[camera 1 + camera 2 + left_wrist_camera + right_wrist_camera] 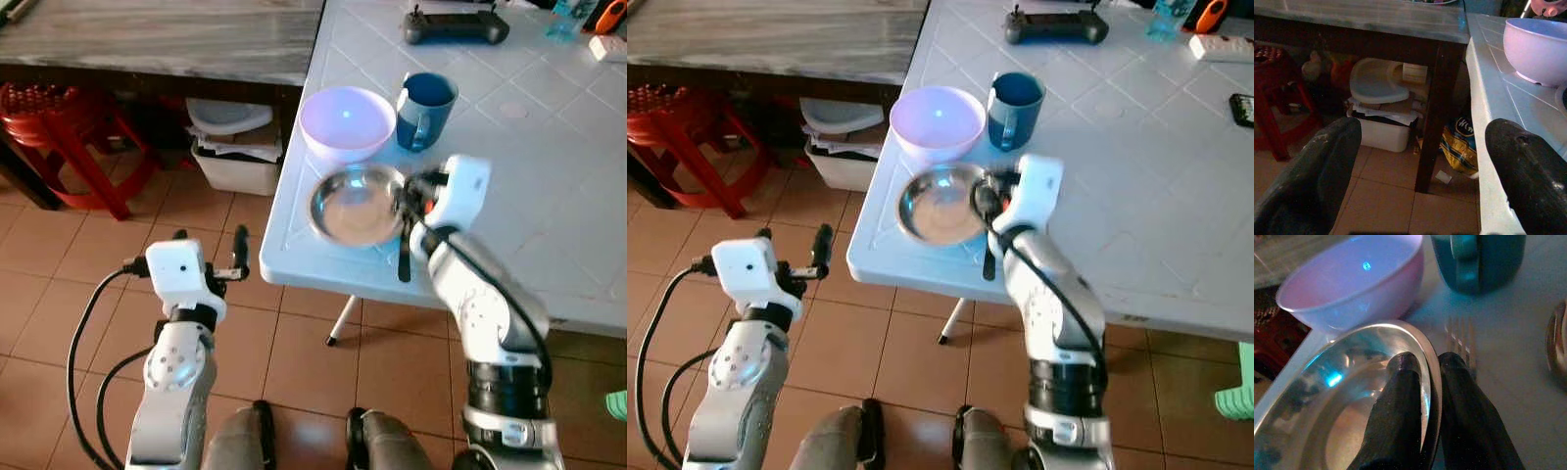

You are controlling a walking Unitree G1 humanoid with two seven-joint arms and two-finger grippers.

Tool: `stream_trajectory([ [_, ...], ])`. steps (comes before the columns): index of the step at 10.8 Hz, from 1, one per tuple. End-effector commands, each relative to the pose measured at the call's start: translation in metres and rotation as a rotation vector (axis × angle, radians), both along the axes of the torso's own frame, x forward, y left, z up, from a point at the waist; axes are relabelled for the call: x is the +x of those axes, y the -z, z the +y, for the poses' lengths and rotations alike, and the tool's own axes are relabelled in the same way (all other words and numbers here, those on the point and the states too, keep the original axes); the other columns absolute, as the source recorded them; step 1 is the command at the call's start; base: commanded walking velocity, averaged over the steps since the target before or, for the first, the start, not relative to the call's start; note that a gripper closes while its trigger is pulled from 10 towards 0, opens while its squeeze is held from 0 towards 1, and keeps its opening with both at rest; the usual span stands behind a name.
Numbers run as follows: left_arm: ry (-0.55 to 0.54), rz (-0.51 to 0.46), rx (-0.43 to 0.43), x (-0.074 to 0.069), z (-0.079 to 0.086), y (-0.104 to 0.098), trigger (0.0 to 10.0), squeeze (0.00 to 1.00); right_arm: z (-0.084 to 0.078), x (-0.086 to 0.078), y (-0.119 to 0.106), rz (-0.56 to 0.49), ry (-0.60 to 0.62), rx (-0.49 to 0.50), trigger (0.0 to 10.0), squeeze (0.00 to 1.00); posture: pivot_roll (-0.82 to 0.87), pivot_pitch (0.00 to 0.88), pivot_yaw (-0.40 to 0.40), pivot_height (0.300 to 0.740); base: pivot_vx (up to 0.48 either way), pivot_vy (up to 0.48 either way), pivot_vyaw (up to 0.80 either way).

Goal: Setting the table

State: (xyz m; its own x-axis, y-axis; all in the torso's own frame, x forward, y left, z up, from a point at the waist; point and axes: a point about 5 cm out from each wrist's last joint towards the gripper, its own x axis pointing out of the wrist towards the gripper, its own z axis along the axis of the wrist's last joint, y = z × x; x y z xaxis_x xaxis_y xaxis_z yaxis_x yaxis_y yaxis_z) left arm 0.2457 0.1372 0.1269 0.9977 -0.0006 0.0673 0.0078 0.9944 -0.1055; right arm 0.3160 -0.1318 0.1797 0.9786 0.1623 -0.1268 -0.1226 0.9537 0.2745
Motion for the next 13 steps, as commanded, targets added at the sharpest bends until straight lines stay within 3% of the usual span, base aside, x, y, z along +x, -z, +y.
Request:
stream_trajectory([
  [1, -0.008, 0.017, -0.001, 0.0, 0.001, 0.004, 10.0, 0.0, 0.002, -0.001, -0.003, -0.004, -0.002, 0.01, 0.0, 0.0, 0.01, 0.166, 0.028, 0.74, 0.0, 0.0, 0.0],
  [4, -0.028, 0.063, -0.017, -0.001, 0.006, 0.014, 10.0, 0.0, 0.006, -0.009, 0.004, 0.007, -0.018, 0.041, 0.0, 0.0, 0.01, 0.145, 0.028, 0.74, 0.0, 0.0, 0.0],
  [6, -0.004, 0.056, -0.009, 0.002, 0.002, 0.014, 10.0, 0.0, 0.009, -0.011, 0.005, -0.033, -0.038, 0.058, 0.0, 0.0, 0.01, 0.135, 0.033, 0.74, 0.0, 0.48, 0.0],
  [8, 0.003, 0.03, -0.004, 0.01, 0.005, 0.007, 10.0, 0.0, 0.007, -0.009, 0.005, -0.065, -0.038, -0.02, 0.0, 0.0, 0.01, 0.127, 0.031, 0.74, 0.0, 0.48, 0.0],
  [9, 0.021, 0.027, -0.031, 0.012, 0.004, 0.006, 10.0, 0.0, 0.006, -0.008, 0.007, -0.062, -0.03, -0.028, 0.0, 0.0, 0.01, 0.125, 0.031, 0.74, 0.0, 0.465, 0.0],
  [13, 0.035, -0.004, -0.004, 0.018, 0.001, 0.004, 10.0, 0.0, 0.003, -0.003, 0.006, -0.119, 0.0, -0.049, 0.0, 0.0, -0.01, 0.085, 0.034, 0.74, 0.0, 0.449, 0.0],
])
